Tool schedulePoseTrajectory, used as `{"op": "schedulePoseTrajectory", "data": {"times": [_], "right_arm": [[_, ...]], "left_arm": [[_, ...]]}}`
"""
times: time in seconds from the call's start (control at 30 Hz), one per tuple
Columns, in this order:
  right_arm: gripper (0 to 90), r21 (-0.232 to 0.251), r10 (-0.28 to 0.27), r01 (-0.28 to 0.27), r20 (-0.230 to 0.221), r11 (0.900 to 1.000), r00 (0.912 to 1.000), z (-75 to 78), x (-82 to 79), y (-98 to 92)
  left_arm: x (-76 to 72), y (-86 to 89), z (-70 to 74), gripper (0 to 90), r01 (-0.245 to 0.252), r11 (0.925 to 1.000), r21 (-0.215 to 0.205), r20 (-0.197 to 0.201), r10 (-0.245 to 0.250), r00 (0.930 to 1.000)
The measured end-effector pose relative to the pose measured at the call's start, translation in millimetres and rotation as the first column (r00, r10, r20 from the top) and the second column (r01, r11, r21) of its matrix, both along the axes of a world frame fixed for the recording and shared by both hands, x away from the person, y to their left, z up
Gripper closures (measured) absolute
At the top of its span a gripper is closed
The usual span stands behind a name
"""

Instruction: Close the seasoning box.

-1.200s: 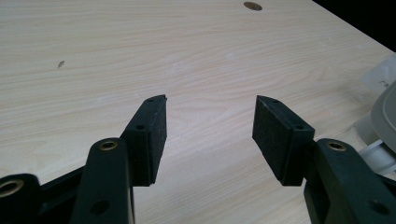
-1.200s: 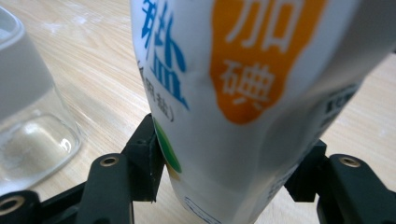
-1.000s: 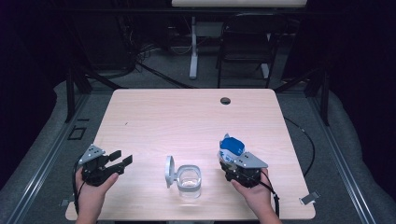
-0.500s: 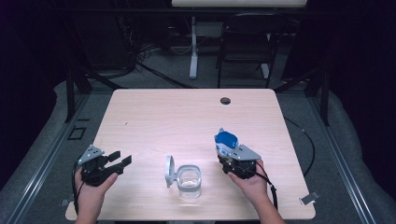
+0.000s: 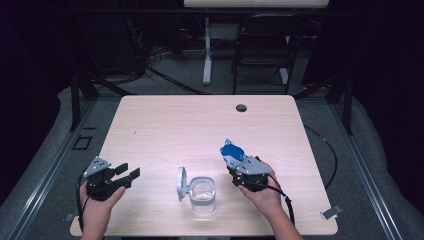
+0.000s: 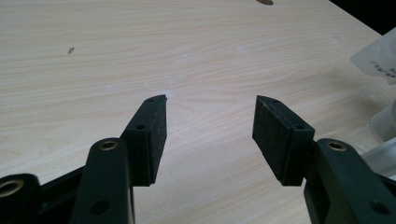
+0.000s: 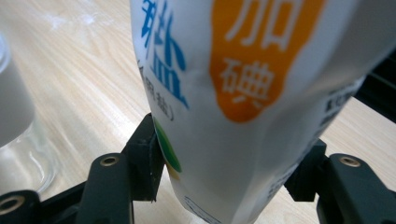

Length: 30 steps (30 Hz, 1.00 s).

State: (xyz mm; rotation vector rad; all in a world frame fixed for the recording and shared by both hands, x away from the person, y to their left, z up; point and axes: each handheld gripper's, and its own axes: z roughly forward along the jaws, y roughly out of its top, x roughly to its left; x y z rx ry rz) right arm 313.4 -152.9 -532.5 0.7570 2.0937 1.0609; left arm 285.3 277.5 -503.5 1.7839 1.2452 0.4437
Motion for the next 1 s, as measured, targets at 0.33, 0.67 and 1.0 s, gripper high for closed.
{"op": "schedulePoseTrajectory", "data": {"times": [0.33, 0.67, 1.0], "right_arm": [[41.0, -0.070, 0.021, -0.019, 0.028, 0.997, 0.9994, -1.6, -10.9, 3.8], [41.1, -0.152, 0.067, -0.055, 0.071, 0.987, 0.9953, 4.7, -21.2, 13.6], [41.2, -0.230, 0.110, -0.087, 0.088, 0.969, 0.9901, 6.1, -28.5, 23.2]], "left_arm": [[-0.8, -1.1, 0.3, 45.5, 0.006, 1.0000, 0.003, 0.003, -0.006, 1.0000], [-1.1, 0.3, 1.7, 45.5, 0.002, 1.0000, -0.006, 0.014, -0.002, 0.9999], [-1.1, 2.0, 2.7, 45.5, -0.003, 0.9999, -0.011, 0.012, 0.003, 0.9999]]}}
